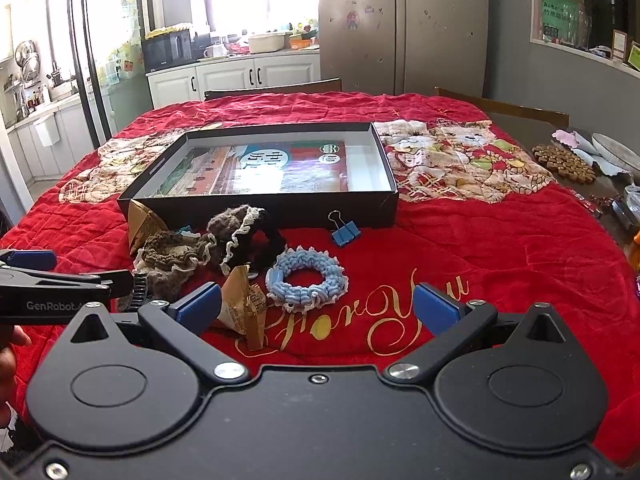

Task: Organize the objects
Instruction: 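Grasp the paper triangle with right tool while left tool grasps the pom-pom clip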

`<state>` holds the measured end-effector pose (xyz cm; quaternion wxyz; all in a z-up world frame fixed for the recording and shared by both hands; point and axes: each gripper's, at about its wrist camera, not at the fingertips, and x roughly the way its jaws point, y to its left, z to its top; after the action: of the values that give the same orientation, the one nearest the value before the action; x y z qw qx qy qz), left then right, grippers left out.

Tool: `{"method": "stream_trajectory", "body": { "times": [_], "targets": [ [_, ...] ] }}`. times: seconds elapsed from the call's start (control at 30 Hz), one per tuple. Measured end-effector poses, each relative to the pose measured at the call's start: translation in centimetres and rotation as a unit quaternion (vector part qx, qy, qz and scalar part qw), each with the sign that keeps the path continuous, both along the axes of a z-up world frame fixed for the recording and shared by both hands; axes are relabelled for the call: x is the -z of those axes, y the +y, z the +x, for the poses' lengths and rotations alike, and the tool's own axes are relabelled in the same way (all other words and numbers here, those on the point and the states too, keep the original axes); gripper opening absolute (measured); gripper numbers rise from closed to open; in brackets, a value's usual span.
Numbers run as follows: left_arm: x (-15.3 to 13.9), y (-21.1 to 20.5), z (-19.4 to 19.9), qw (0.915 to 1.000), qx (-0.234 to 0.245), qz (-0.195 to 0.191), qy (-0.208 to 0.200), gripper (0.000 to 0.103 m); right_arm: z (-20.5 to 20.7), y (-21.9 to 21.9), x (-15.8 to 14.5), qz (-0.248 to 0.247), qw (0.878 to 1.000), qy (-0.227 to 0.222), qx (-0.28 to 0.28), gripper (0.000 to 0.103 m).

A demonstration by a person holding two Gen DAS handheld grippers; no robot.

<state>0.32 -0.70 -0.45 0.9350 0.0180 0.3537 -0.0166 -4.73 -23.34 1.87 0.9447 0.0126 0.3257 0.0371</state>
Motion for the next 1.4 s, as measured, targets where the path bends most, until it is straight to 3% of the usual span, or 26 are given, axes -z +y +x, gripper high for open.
{"method": "stream_trajectory", "body": {
  "times": [0.43, 0.63, 1.03, 1.17, 1.4],
  "targets": [
    [0.7, 0.2, 0.6, 0.9998, 0.014, 0.005, 0.013, 0.103, 0.6, 0.1, 0.9, 0.001, 1.0, 0.015, -0.008, 0.1],
    [1.0, 0.5, 0.5, 0.9989, 0.046, 0.003, 0.01, 0.103, 0.6, 0.4, 1.3, -0.002, 0.999, 0.013, -0.041, 0.093],
    [1.7, 0.2, 0.8, 0.9946, 0.1, -0.027, 0.006, 0.102, 1.6, 1.4, 3.3, 0.032, 0.993, 0.029, -0.112, 0.057],
    [2.0, 0.0, 1.5, 0.9945, 0.096, -0.04, 0.011, 0.098, 2.0, 1.7, 3.8, 0.036, 0.991, 0.025, -0.123, 0.052],
    [2.9, 0.1, 2.4, 0.9921, 0.098, -0.067, 0.042, 0.084, 2.7, 2.4, 4.0, 0.04, 0.989, 0.019, -0.143, 0.051]
  ]
}}
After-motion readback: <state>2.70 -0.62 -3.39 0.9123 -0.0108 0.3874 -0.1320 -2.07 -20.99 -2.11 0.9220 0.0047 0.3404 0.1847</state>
